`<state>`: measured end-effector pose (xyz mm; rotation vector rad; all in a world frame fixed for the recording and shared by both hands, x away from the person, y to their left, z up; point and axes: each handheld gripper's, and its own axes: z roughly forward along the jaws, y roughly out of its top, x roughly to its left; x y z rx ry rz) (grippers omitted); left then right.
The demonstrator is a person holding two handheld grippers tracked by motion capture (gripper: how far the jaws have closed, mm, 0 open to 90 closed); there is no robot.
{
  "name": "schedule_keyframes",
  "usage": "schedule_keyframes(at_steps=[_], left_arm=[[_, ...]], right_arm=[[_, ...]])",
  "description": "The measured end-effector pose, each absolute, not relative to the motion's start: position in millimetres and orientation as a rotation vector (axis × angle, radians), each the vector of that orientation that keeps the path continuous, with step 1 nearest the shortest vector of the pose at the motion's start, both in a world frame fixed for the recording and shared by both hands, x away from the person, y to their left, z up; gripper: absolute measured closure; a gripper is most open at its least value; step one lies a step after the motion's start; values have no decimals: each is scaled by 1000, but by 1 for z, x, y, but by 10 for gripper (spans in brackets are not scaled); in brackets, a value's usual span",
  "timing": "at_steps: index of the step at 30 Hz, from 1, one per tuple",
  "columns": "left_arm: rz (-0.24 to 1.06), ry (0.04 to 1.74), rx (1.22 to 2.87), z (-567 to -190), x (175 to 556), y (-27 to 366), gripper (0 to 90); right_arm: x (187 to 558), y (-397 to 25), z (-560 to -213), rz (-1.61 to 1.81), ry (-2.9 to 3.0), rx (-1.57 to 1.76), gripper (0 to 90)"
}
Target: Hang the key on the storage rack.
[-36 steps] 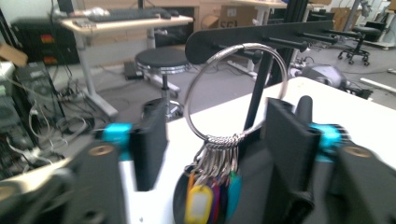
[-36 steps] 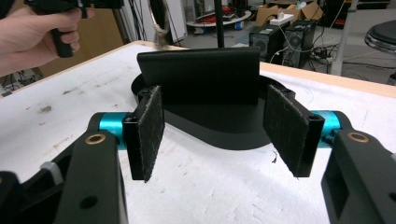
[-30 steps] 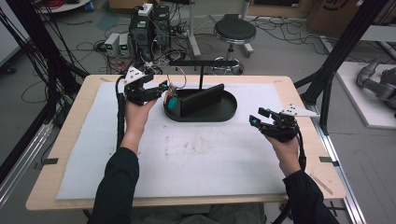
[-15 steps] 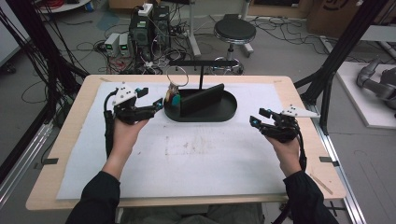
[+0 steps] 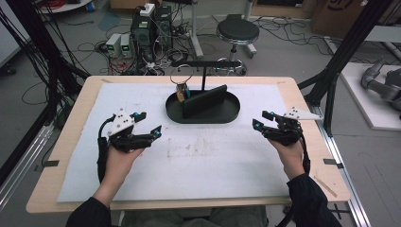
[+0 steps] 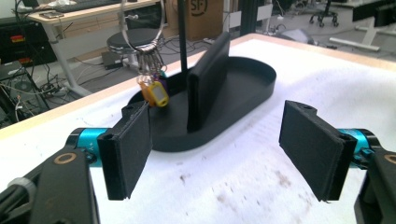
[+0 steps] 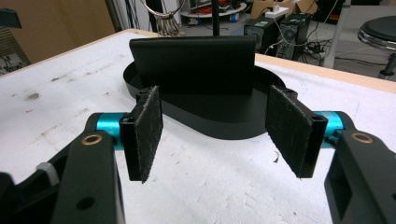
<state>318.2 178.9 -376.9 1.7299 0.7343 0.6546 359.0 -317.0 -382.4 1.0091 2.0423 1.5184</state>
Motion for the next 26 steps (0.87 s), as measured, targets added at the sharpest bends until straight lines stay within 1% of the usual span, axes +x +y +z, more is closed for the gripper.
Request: schedule_keyframes(at_steps=[3,8,17,26], left_arm=[[660,726,1728,-381,314,179,253],[709,719,1753,-388,311,182,253],[700,747,1754,-402,316,189,251],[708,769,1750,-404,317,195,249]], right_arm=[[359,-317,-383,1514,2046,1009,371],[358,-317,-386,1501,2049,1001,365],[357,-320,-389,1471,2056,1001,351],[357,-322,-392,1456,2055,1017,337]])
